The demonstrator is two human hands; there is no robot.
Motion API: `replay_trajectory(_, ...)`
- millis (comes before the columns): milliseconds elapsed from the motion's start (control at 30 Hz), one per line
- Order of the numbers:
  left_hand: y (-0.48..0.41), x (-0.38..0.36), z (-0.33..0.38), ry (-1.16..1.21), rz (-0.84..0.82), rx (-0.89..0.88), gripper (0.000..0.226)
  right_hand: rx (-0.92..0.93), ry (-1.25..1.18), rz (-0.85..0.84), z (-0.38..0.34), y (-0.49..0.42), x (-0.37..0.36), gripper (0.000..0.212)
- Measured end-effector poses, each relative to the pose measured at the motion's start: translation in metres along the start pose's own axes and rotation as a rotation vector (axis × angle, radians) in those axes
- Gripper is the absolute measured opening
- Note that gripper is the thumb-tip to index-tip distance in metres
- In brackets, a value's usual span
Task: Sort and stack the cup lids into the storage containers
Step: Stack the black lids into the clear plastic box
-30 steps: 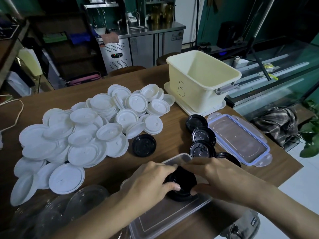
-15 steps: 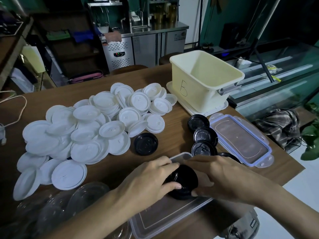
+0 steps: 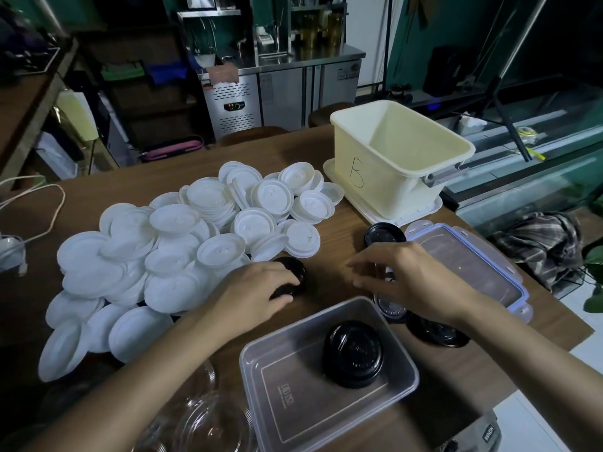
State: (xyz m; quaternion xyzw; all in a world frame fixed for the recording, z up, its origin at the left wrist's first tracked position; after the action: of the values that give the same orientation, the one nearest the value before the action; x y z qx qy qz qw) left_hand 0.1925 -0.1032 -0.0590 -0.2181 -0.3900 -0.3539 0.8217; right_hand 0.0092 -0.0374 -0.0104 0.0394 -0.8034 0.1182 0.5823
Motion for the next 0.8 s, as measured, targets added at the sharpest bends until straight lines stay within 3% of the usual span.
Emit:
replay_trajectory(167,-0.005,-0.026,-0.013,-0.125,-0.136,0.022,0.033,-0.067,0.165,-0.023,0.027,0.001,-0.006,0.016)
replay_trajectory(333,-0.014,-0.028,-0.012,-0.033,-0.108,0.028,0.033,-0.138,0.200,-0.095,0.049,0.027,-0.015,0.019)
replay_trajectory(500,-0.019,-0.029,-0.009,0.072,-0.064,0.032,0.032,-0.097,0.277,-0.154,0.052,0.046,-0.033,0.031)
replay_trajectory(600,-0.021,-0.031,-0.010,0.090,-0.063,0.043,0.030,-0.039,0.355,-0.126,0.051,0.051,-0.043,0.035)
replay_trajectory(800,-0.019,-0.015,-0.002,0.112,0.009,0.051,0.032,0.032,0.387,-0.015,0.040,0.052,-0.038,0.015)
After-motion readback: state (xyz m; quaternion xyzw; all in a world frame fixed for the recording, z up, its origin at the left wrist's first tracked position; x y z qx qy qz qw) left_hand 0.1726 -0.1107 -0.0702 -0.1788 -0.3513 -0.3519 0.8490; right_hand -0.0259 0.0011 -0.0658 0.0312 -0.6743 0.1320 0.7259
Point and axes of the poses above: each hand's wrist, its own y-axis away from the middle knuckle, its own x-axis out of the back of the hand, z = x × y, the point moved 10 cm from there along -y, towards the middle knuckle, and after that the axes turned 14 degrees about y, right-handed, at the moved point
